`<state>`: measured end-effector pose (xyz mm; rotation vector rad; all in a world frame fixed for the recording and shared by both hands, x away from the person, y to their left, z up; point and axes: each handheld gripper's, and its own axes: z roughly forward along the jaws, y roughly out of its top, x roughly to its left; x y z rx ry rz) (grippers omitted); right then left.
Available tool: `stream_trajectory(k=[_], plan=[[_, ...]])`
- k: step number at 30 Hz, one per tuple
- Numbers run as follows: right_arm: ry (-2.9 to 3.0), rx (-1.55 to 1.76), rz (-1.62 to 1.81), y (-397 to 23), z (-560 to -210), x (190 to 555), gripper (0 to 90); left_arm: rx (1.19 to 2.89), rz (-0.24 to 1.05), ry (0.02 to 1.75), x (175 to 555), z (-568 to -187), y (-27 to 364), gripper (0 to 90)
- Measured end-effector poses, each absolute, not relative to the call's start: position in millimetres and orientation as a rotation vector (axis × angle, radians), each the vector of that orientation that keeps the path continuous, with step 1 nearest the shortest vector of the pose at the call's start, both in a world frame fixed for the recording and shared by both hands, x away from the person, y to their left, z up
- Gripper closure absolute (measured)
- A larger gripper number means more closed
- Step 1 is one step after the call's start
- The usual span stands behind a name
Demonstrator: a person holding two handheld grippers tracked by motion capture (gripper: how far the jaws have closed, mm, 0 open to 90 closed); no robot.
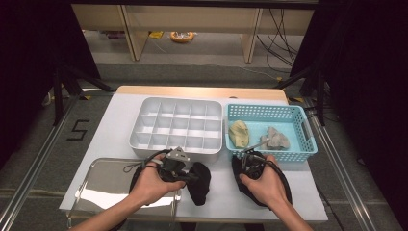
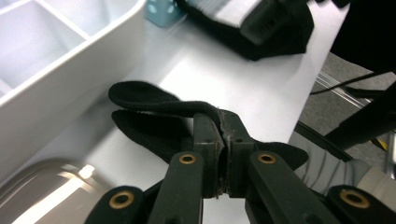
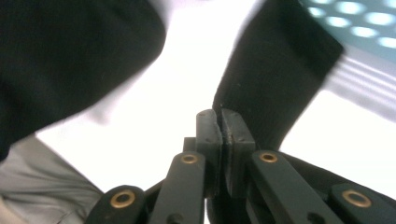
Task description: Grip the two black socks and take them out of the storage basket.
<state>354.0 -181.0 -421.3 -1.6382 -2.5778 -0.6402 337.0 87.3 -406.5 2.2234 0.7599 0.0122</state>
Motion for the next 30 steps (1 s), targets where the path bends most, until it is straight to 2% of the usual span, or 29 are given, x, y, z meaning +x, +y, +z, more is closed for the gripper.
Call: stream_trajectory(k=[5, 9, 12, 18, 30], plan=[[-2.628, -1.428, -0.655, -164, -433, 346, 83.9, 2.217, 0.027, 0.777, 338, -407, 96, 86.0], [-2.605, -1.318, -0.533, -154, -443, 337, 77.8, 2.207, 0.03, 0.786, 339, -406, 98, 86.1], [-2.553, -1.356, -0.567, -156, -437, 336, 75.0, 2.218, 0.034, 0.774, 339, -406, 98, 85.9], [-2.592, -1.562, -0.668, -173, -422, 358, 69.2, 2.212, 0.021, 0.776, 338, -410, 95, 85.8], [-2.608, -1.565, -0.536, -156, -455, 369, 58.3, 2.171, 0.027, 0.794, 337, -399, 111, 85.8]])
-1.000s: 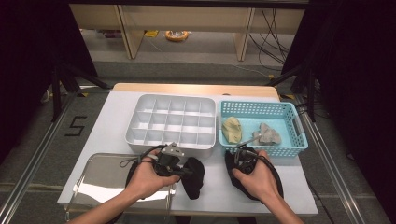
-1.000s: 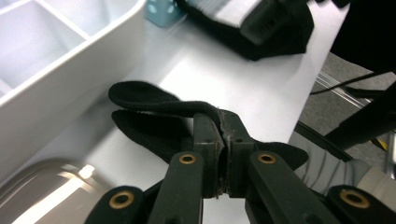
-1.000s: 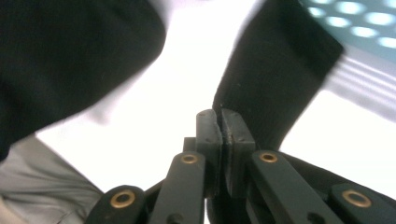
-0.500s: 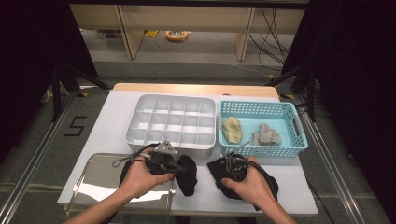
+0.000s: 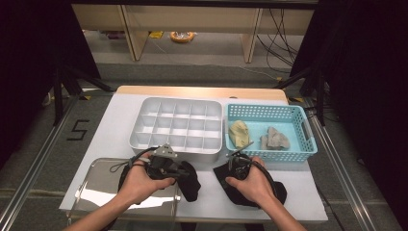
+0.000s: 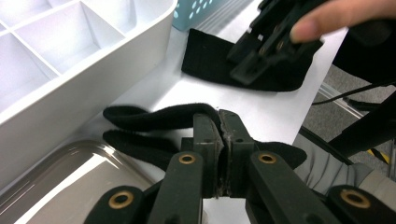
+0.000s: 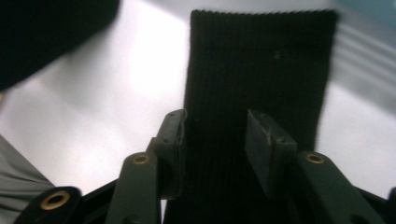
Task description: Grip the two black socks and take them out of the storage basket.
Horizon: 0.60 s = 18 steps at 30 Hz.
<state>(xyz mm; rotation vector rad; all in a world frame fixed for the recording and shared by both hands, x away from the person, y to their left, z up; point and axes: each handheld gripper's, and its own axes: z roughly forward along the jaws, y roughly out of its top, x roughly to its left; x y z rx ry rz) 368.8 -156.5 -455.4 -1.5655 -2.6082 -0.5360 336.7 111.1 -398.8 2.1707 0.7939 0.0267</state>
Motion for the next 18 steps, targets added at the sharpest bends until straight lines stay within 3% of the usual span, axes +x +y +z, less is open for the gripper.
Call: stream_trajectory(k=[3, 8, 12, 18], plan=[[-2.676, -1.544, -0.5, -150, -456, 367, 58.3, 2.172, 0.037, 0.788, 336, -395, 115, 85.8], [-2.866, -1.44, -0.424, -140, -457, 362, 68.3, 2.161, 0.045, 0.791, 335, -392, 118, 85.7], [-2.835, -1.452, -0.419, -141, -456, 363, 83.7, 2.156, 0.045, 0.79, 335, -391, 119, 85.7], [-2.73, -1.509, -0.482, -148, -457, 366, 87.7, 2.147, 0.05, 0.797, 336, -390, 120, 85.7]])
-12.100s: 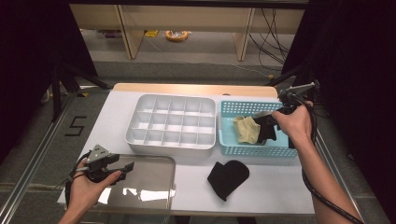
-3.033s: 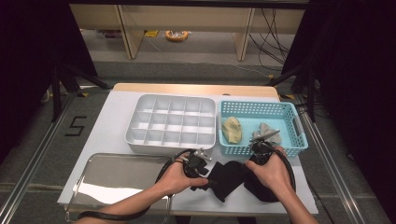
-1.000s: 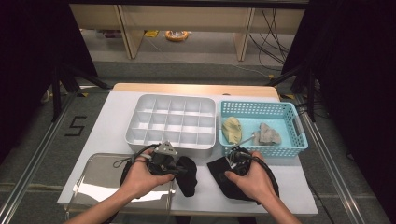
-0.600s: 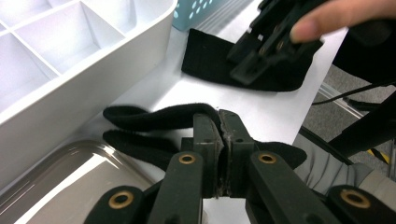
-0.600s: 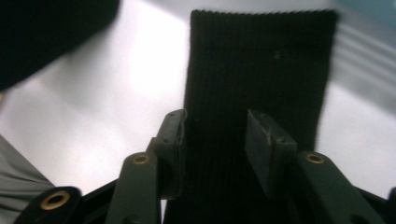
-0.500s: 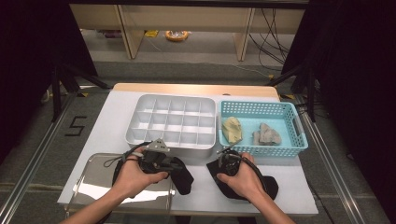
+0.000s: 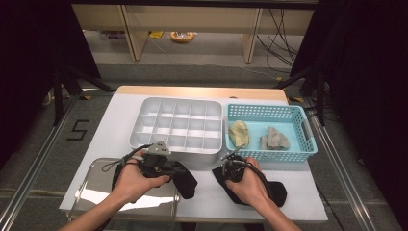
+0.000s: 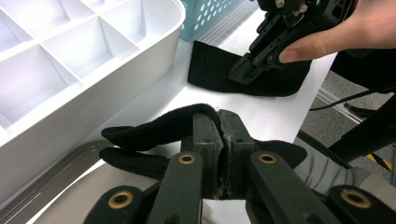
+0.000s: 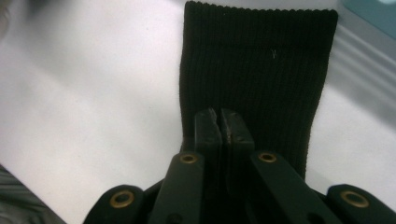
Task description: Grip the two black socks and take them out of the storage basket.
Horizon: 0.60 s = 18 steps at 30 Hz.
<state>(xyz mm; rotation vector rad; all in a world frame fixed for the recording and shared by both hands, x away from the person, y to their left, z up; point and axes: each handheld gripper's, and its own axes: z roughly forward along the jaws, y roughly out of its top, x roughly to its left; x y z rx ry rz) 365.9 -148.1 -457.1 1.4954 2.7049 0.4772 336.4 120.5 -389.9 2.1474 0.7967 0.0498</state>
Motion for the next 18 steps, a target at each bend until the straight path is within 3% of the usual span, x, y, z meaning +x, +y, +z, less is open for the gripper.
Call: stream_trajectory(k=[9, 11, 14, 18], plan=[[2.865, 1.374, 0.677, -140, -447, 347, 87.6, 2.144, 0.062, 0.793, 340, -386, 119, 85.7], [2.909, 1.373, 0.67, -138, -449, 344, 84.8, 2.149, 0.063, 0.794, 339, -386, 117, 85.7], [2.876, 1.399, 0.774, -147, -446, 346, 72.9, 2.15, 0.05, 0.78, 339, -387, 114, 85.5], [2.727, 1.493, 0.779, -180, -428, 352, 72.8, 2.152, 0.05, 0.765, 339, -389, 110, 85.5]])
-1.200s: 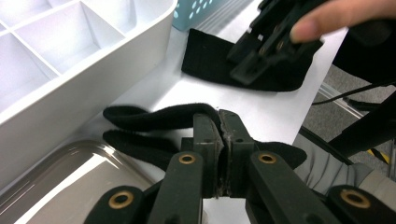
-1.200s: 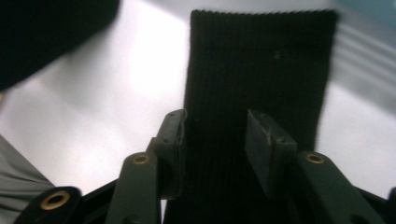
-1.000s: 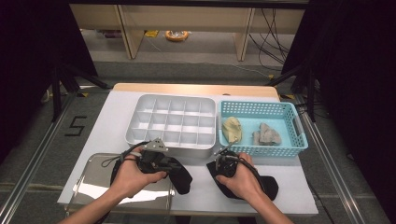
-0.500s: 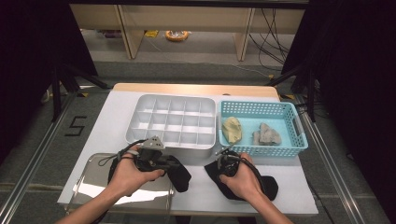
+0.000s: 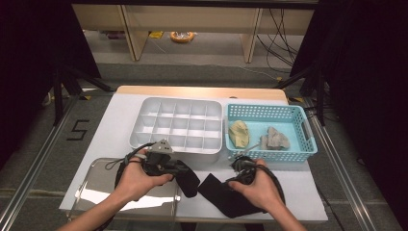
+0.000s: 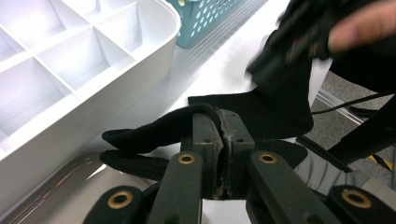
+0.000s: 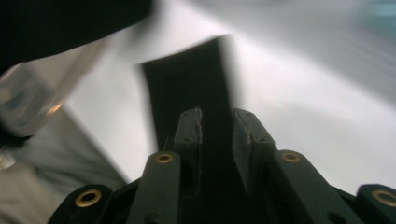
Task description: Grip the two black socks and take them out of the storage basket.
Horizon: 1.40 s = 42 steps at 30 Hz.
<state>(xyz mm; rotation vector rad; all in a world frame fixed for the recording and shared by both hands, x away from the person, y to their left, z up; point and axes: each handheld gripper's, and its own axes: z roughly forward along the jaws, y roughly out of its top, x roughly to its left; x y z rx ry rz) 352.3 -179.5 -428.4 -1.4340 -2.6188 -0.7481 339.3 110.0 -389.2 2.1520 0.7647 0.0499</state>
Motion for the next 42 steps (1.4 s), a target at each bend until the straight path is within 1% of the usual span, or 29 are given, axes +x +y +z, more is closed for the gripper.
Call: stream_trajectory(k=[1, 5, 9, 12, 14, 17, 18, 21, 23, 28, 30, 32, 33, 34, 36, 39, 42], plan=[[-2.604, -1.544, -0.714, -192, -423, 352, 72.8, 2.152, 0.047, 0.773, 339, -390, 109, 85.5], [-2.577, -1.759, -0.639, -234, -422, 353, 70.9, 2.166, 0.033, 0.755, 341, -393, 102, 85.4], [-2.579, -1.889, -0.573, -275, -428, 353, 67.6, 2.172, 0.038, 0.745, 342, -394, 94, 85.4], [-2.55, -1.93, -0.552, -294, -436, 354, 65.1, 2.181, 0.03, 0.73, 343, -395, 88, 85.4], [-2.442, -1.952, -0.541, -295, -441, 353, 65.2, 2.185, 0.026, 0.722, 344, -395, 85, 85.5], [-2.476, -1.874, -0.552, -297, -446, 355, 68.6, 2.185, 0.022, 0.717, 345, -394, 82, 85.5], [-2.416, -1.902, -0.535, -293, -446, 353, 71.6, 2.183, 0.027, 0.722, 345, -394, 81, 85.5], [-2.485, -1.837, -0.5, -292, -449, 356, 84.7, 2.19, 0.026, 0.717, 346, -393, 81, 85.4], [-2.447, -1.872, -0.482, -291, -447, 356, 86.6, 2.18, 0.024, 0.736, 345, -394, 81, 85.4], [-2.412, -1.947, -0.517, -300, -434, 356, 86.9, 2.188, 0.022, 0.729, 346, -397, 84, 85.5], [-2.43, -1.984, -0.48, -304, -433, 356, 86.8, 2.184, 0.023, 0.733, 346, -397, 85, 85.5], [-2.462, -1.929, -0.495, -308, -435, 357, 86.6, 2.188, 0.026, 0.73, 346, -396, 85, 85.5], [-2.377, -2.016, -0.44, -304, -435, 355, 86.4, 2.184, 0.026, 0.732, 346, -396, 85, 85.5], [-2.405, -1.995, -0.447, -305, -437, 356, 85.8, 2.186, 0.03, 0.722, 346, -396, 86, 85.5], [-2.444, -1.968, -0.43, -305, -440, 357, 82.6, 2.187, 0.031, 0.725, 346, -395, 86, 85.5], [-2.43, -2.032, -0.45, -302, -437, 357, 76.6, 2.182, 0.032, 0.728, 346, -394, 87, 85.5], [-2.484, -2.022, -0.568, -296, -423, 357, 74.0, 2.184, 0.02, 0.734, 347, -395, 87, 85.5]])
